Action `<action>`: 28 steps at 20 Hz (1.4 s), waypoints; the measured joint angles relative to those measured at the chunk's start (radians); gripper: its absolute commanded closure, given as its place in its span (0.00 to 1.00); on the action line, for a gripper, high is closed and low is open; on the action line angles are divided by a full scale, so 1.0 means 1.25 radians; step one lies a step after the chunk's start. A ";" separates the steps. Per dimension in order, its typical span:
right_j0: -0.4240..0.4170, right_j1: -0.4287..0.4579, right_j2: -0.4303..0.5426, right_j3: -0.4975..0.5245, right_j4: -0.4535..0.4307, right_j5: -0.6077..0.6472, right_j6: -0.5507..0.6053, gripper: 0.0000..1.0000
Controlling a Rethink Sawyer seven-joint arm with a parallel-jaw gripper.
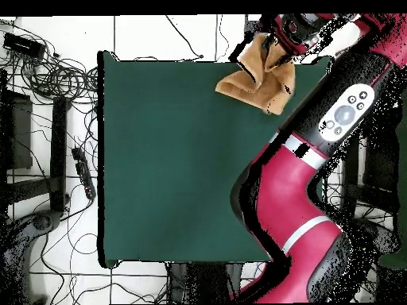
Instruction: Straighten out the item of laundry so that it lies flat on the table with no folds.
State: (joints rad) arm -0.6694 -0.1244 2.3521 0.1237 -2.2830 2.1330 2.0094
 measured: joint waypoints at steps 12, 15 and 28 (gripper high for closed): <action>0.030 -0.003 -0.051 0.016 0.103 -0.091 0.010 0.00; 0.037 -0.001 -0.118 0.055 0.197 -0.115 0.024 0.00; -0.013 0.068 -0.342 0.238 0.512 -0.309 0.041 0.00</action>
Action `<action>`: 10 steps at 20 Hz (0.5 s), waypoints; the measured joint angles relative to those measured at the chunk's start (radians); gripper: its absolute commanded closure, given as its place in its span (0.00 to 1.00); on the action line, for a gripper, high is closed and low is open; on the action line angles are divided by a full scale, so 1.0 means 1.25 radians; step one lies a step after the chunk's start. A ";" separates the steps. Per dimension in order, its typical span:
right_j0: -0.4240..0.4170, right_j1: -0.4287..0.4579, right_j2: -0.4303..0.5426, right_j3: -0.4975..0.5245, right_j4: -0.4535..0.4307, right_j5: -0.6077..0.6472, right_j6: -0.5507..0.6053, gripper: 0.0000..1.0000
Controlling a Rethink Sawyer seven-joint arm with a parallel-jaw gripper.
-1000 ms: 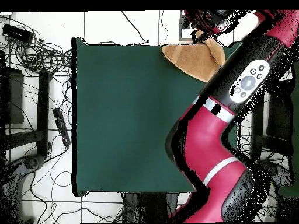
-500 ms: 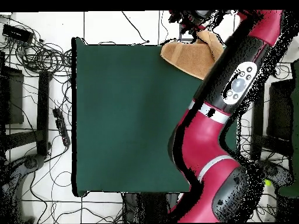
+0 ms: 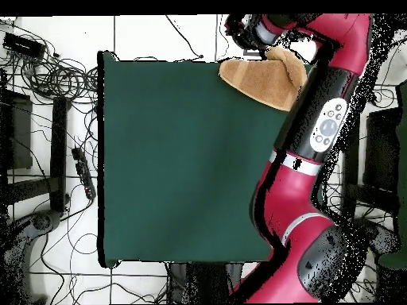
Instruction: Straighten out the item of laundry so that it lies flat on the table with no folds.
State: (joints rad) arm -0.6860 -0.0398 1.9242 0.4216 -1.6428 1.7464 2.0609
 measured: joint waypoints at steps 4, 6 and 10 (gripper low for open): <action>-0.001 0.042 -0.017 -0.029 0.014 -0.039 0.000 0.00; 0.001 0.059 -0.011 -0.049 0.011 -0.036 0.000 0.00; 0.006 0.098 0.021 -0.104 -0.037 -0.009 -0.006 0.00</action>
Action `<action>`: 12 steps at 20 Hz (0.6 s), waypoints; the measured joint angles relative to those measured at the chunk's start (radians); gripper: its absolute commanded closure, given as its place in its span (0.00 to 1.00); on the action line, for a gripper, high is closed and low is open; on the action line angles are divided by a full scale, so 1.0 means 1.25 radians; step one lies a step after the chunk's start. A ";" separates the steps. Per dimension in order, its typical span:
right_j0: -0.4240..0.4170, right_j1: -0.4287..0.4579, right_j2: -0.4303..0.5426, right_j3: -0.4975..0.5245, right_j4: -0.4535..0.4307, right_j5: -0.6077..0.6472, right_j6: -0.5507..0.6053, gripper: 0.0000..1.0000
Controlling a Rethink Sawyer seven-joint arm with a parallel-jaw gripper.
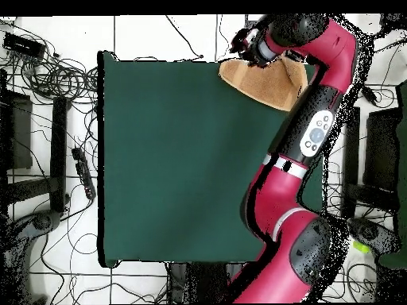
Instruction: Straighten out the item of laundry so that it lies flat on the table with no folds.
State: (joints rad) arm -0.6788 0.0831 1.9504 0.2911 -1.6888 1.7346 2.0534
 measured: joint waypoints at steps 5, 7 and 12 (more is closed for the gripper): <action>0.000 0.036 0.032 -0.044 -0.054 0.026 -0.011 0.00; -0.001 0.047 0.031 -0.046 -0.045 0.026 -0.011 0.00; -0.011 0.078 0.006 -0.021 0.048 0.017 -0.011 0.00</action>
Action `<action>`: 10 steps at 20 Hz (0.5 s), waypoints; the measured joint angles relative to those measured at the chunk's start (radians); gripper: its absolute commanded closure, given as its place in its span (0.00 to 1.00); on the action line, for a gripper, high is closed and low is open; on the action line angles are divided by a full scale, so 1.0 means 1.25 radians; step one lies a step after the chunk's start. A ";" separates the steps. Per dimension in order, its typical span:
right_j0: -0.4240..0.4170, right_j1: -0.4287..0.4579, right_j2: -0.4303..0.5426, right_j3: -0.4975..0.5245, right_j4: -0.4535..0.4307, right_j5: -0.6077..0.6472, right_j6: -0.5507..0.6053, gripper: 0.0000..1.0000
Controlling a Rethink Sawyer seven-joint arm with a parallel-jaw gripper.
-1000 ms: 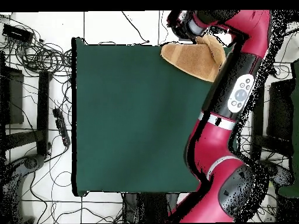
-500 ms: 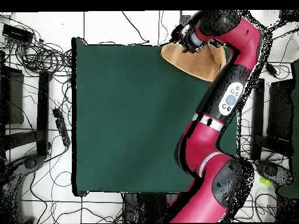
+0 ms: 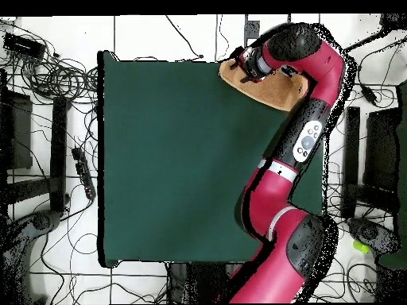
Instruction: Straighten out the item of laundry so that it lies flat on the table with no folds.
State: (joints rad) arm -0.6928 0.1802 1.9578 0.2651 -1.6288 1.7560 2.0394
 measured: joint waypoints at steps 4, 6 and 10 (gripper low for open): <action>-0.019 0.030 -0.047 0.041 0.092 -0.023 0.000 0.00; -0.028 0.046 -0.072 0.054 0.125 -0.032 0.000 0.00; -0.041 0.065 -0.112 0.069 0.191 -0.057 0.000 0.00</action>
State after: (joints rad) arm -0.7440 0.2612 1.8173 0.3517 -1.3900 1.6842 2.0394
